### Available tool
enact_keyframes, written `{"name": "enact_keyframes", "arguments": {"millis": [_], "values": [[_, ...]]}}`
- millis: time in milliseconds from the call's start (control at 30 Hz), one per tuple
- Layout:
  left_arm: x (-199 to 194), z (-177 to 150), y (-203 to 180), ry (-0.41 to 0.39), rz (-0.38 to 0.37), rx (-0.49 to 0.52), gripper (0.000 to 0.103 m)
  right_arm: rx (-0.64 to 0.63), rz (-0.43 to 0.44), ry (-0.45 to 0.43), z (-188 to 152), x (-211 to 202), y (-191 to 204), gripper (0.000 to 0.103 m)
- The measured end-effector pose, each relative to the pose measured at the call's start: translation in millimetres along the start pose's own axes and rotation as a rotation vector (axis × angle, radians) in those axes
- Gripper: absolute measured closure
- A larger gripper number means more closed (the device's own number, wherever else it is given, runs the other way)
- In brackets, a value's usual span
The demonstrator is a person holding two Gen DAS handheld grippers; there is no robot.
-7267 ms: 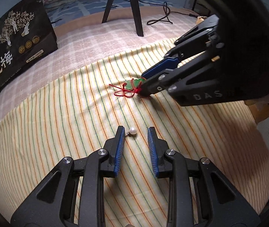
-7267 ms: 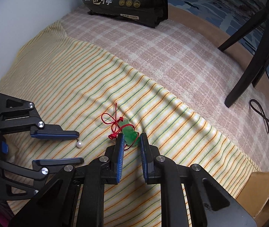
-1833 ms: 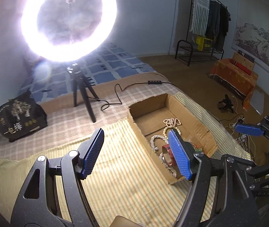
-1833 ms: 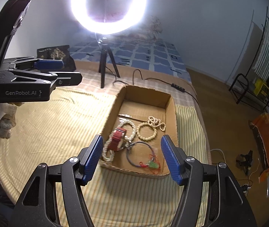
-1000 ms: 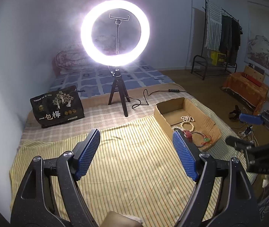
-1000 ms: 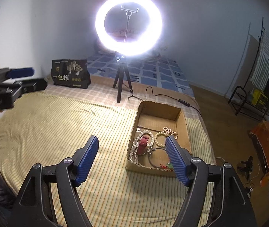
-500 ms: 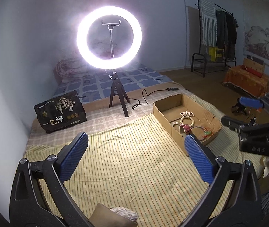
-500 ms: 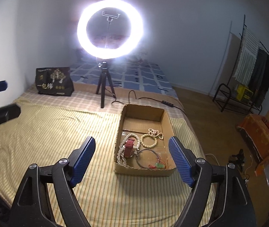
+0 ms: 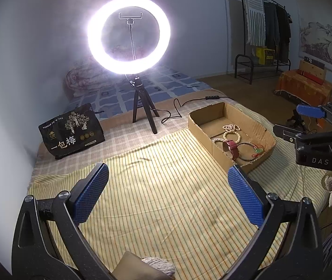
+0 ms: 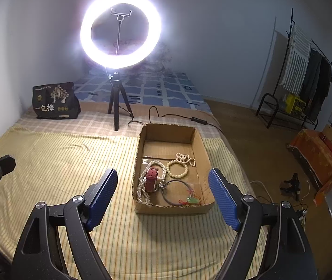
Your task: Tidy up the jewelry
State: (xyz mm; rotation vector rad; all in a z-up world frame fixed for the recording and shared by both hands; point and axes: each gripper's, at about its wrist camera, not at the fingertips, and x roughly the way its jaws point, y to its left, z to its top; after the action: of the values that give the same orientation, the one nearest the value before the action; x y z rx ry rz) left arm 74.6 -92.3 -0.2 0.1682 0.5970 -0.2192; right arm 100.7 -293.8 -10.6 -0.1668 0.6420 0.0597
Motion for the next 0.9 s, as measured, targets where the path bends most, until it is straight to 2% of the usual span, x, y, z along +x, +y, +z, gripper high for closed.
{"name": "enact_keyframes", "arguments": {"millis": [900], "values": [[-0.3, 0.9, -2.0, -0.005, -0.001, 0.002, 0.0, 0.016, -0.011, 0.008, -0.4, 2.4, -4.3, 0.023]]}}
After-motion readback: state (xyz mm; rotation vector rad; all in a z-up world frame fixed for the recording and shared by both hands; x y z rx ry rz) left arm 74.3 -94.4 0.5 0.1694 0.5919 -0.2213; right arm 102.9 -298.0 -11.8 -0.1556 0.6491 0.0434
